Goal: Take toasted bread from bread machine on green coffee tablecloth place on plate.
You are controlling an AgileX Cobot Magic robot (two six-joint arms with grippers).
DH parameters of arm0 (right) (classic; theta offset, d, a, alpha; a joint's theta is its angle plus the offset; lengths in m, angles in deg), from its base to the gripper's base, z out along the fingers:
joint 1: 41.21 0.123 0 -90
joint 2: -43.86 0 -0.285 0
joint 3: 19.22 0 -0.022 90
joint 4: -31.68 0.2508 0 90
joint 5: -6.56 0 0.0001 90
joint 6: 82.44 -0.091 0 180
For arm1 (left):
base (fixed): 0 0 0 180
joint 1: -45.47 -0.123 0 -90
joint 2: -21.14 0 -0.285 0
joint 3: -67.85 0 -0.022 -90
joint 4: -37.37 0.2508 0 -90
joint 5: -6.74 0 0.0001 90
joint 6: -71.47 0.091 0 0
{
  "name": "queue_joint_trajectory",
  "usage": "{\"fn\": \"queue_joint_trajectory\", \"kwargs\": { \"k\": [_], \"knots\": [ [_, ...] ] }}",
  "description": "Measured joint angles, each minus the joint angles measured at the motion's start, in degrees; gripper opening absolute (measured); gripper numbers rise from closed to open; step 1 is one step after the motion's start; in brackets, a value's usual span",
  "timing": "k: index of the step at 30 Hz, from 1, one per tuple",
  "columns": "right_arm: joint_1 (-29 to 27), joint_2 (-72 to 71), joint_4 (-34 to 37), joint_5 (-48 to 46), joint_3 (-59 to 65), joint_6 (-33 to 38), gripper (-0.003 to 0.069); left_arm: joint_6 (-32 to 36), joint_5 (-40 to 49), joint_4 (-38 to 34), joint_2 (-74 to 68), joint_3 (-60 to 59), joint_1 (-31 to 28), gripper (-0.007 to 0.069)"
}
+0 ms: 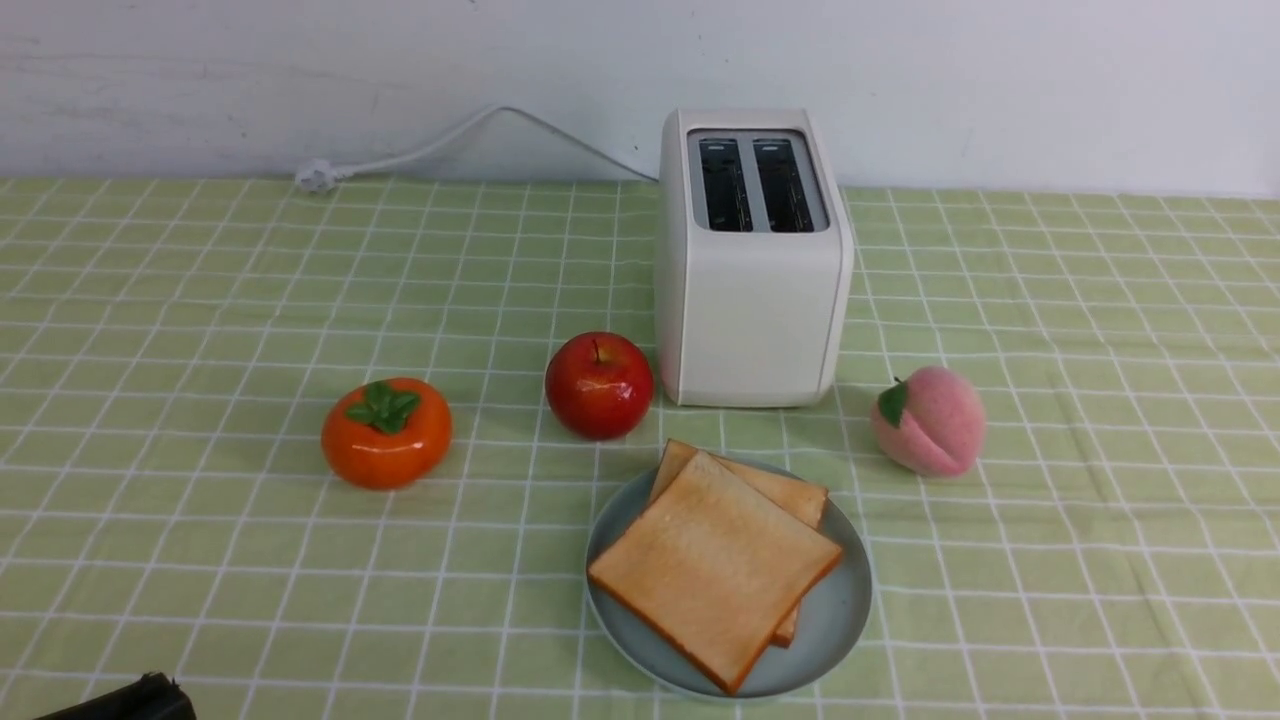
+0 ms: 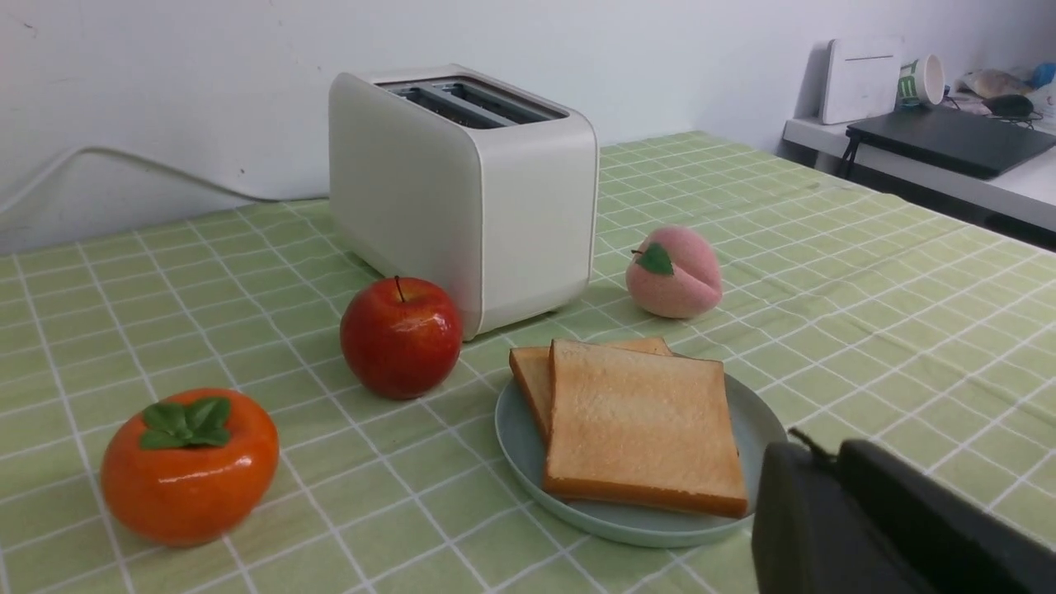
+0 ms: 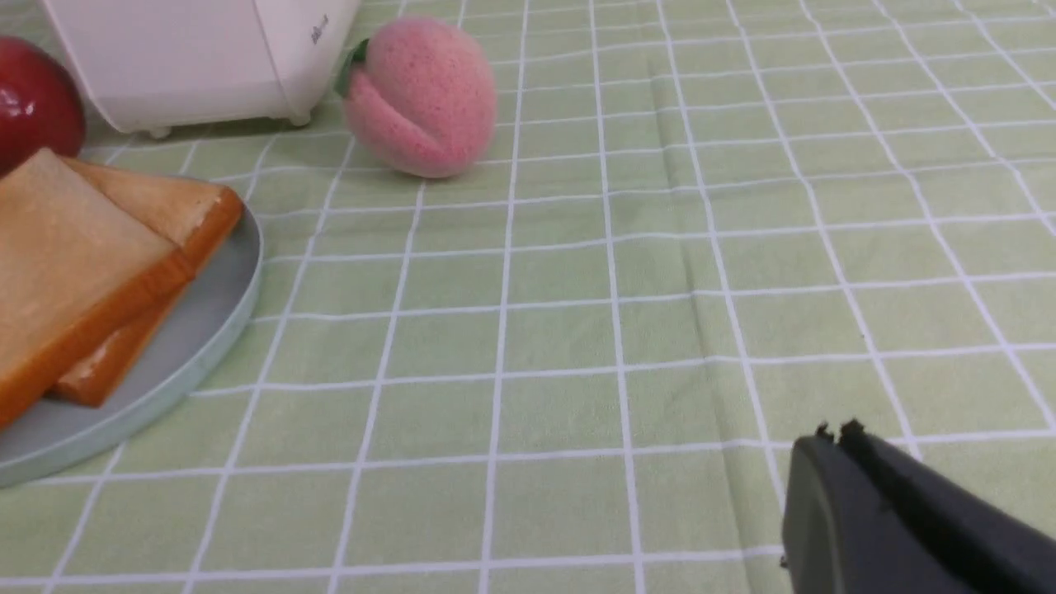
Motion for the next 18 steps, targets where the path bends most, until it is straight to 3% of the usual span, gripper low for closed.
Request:
{"fn": "queue_joint_trajectory", "kwargs": {
  "k": [18],
  "knots": [
    [0.0, 0.0, 0.3, -0.1, 0.0, -0.2, -0.0009, 0.0, 0.0, 0.0, 0.0, 0.0, 0.0, 0.0049]
  ]
}}
